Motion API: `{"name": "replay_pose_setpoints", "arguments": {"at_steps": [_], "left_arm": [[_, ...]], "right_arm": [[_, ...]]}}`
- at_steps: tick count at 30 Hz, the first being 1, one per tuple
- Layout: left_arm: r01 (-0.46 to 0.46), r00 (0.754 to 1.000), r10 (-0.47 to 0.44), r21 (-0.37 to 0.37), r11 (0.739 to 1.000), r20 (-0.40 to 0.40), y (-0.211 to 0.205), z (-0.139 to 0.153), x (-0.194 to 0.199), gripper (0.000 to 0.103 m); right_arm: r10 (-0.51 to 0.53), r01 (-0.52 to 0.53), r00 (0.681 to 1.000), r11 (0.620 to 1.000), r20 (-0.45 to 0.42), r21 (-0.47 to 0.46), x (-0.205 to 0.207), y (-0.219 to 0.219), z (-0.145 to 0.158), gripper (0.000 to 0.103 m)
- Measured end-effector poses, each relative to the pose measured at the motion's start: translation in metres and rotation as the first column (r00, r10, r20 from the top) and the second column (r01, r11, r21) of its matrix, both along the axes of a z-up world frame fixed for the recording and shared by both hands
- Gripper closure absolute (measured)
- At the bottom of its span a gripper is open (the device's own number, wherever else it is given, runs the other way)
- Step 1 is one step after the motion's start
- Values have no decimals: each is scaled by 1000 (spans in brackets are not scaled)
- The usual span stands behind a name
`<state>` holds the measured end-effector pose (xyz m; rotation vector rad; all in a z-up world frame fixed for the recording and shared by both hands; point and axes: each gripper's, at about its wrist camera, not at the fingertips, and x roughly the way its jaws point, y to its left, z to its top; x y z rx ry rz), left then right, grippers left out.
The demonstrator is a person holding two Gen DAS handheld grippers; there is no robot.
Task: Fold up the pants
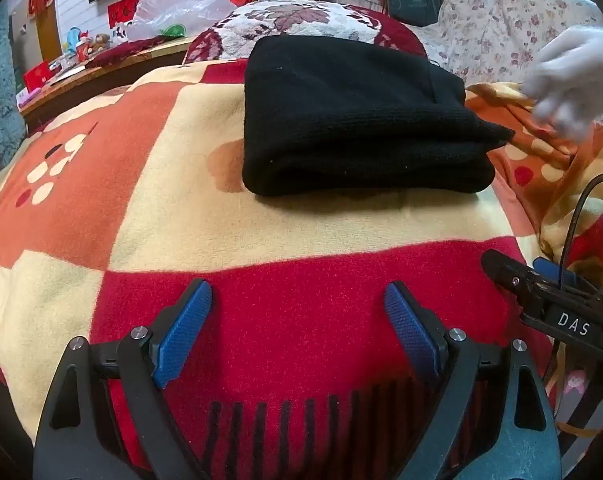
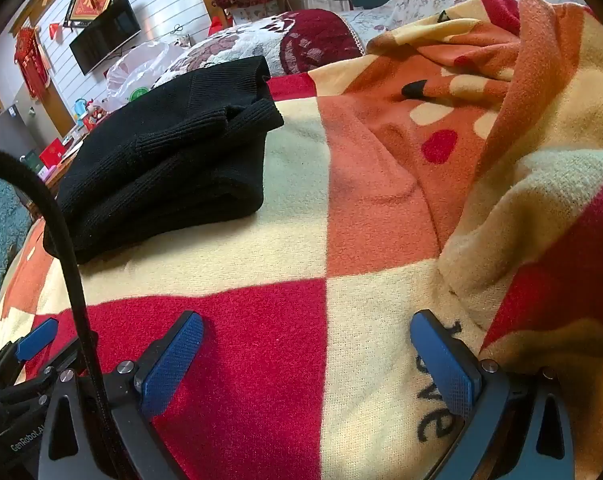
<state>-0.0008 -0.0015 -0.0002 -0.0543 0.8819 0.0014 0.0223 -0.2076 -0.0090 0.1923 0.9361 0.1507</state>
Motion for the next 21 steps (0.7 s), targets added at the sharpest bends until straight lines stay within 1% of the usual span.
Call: {"name": "replay_pose_setpoints", "arguments": {"at_steps": [8, 10, 21], "left_arm": [[2, 1000, -2, -30, 1000, 0, -5, 1, -3, 14], [-1, 1000, 1, 1, 1000, -4, -2, -1, 3, 14], [-1, 1000, 1, -1, 1000, -4, 0, -1, 2, 14]], "right_arm": [[0, 0, 1000, 1000, 2, 0, 0, 0, 0, 0], [0, 0, 1000, 1000, 1, 0, 0, 0, 0, 0], [0, 0, 1000, 1000, 2, 1, 0, 0, 0, 0]]}}
